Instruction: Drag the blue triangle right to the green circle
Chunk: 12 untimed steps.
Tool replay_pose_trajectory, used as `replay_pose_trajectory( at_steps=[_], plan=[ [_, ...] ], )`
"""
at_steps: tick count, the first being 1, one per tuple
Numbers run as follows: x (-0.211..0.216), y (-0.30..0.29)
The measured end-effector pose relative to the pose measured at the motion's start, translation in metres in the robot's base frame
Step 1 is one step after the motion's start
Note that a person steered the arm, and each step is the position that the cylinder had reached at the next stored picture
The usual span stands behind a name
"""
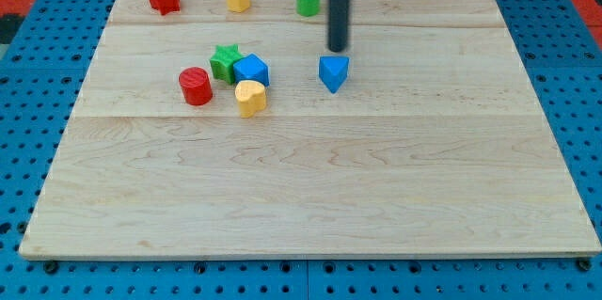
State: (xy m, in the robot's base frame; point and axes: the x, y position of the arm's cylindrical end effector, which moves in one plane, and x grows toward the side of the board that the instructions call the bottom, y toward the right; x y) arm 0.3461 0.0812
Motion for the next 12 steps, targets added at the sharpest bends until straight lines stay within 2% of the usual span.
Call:
replay_pose_trajectory(
  at_steps=[1, 2, 3, 4, 5, 6, 7, 8, 9, 10, 12],
  plan=[
    [0.062, 0.045],
    [0.065, -0.003],
    [0.028, -0.042],
    [0.040, -0.054],
    [0.027, -0.085],
    [-0.024, -0.070],
    [-0.057, -0.063],
    [-0.057, -0.112],
    [-0.072, -0.108],
    [-0.081, -0.052],
    [-0.103, -0.021]
  ],
)
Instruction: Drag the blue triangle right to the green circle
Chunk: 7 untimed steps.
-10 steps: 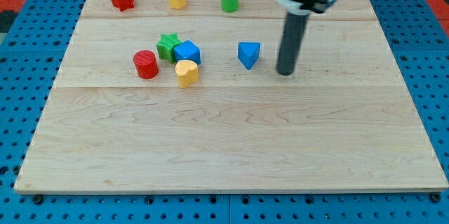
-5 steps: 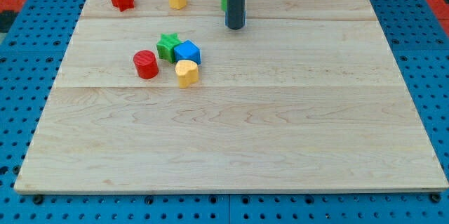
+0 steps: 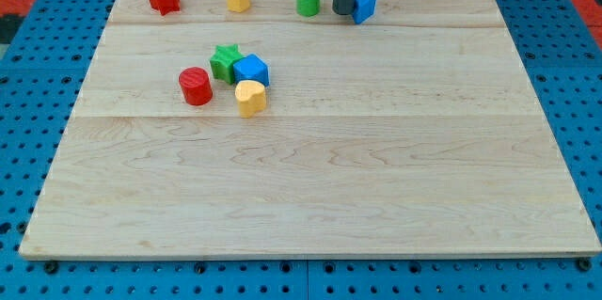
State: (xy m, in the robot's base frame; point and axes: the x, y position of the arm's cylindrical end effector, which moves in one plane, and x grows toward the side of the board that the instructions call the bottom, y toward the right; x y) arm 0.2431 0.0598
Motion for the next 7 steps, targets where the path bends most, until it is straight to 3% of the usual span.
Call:
replay_pose_trajectory(
  at_steps=[3, 5, 6, 7],
  plan=[
    [-0.026, 0.032],
    [0.022, 0.051],
    [0.024, 0.100],
    [0.007, 0.103]
  ],
)
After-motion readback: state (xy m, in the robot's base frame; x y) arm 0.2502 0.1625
